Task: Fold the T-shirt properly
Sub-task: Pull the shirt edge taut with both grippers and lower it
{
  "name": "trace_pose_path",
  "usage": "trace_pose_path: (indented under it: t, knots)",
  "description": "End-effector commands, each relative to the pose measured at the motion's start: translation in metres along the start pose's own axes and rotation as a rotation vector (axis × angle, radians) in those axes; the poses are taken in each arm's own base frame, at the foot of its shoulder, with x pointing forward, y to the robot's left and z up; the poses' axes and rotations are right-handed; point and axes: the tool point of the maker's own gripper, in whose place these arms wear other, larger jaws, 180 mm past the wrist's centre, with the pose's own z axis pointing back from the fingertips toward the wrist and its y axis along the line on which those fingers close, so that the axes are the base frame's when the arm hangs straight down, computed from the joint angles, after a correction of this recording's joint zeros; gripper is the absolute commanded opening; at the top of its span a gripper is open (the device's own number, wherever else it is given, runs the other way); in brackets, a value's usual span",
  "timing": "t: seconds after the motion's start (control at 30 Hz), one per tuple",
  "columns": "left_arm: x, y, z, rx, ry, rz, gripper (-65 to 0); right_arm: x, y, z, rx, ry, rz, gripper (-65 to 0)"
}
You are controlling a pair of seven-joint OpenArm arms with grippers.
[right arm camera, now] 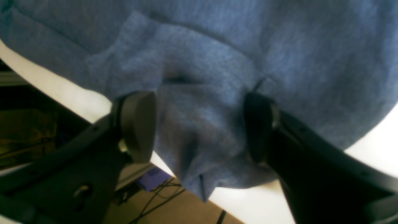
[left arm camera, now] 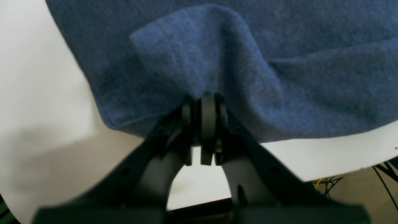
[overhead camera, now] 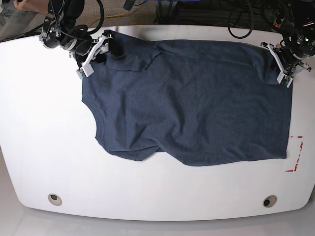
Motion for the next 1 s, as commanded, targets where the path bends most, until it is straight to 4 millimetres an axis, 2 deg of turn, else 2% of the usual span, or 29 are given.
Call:
trace_pose_path:
  t: [0.0,0.1,0.3,0.33,0.47,0.63,0.67,0.83,0.97]
  knots:
    - [0.009,0.007,0.005,0.019,-0.030,-0.013,-65.0,0.011,0.000,0.004,0.001,-0.039,0.016,-24.3]
    - [0.009,0.007,0.005,0.019,-0.030,-0.013,-65.0,0.014,0.000,0.004,0.001,-0.062,0.016,-26.3]
    - [0.018,0.010,0.004,0.026,-0.050,-0.014,-65.0,0.014,-0.004,0.004,-0.020,-0.057,0.024,-47.4]
    - [0.018,0.010,0.005,0.026,-0.051,-0.015,-65.0,0.012,-0.006,0.004,-0.032,-0.046,0.026,-49.1]
    - [0.020,0.010,0.005,0.025,-0.057,-0.016,-65.0,0.009,-0.013,-0.002,-0.091,0.017,0.077,-49.3]
    - [0.021,0.011,0.006,0.029,-0.060,-0.015,-65.0,0.006,-0.009,-0.010,-0.119,0.044,0.108,-47.1]
    - [0.021,0.011,0.006,0.029,-0.060,-0.015,-65.0,0.007,-0.010,-0.010,-0.125,0.040,0.110,-48.4]
    - [0.021,0.011,0.006,0.030,-0.060,-0.015,-65.0,0.007,-0.009,-0.011,-0.126,0.036,0.109,-63.7]
    - [0.021,0.011,0.006,0.029,-0.061,-0.014,-65.0,0.017,-0.004,-0.004,-0.139,0.008,0.140,-65.0]
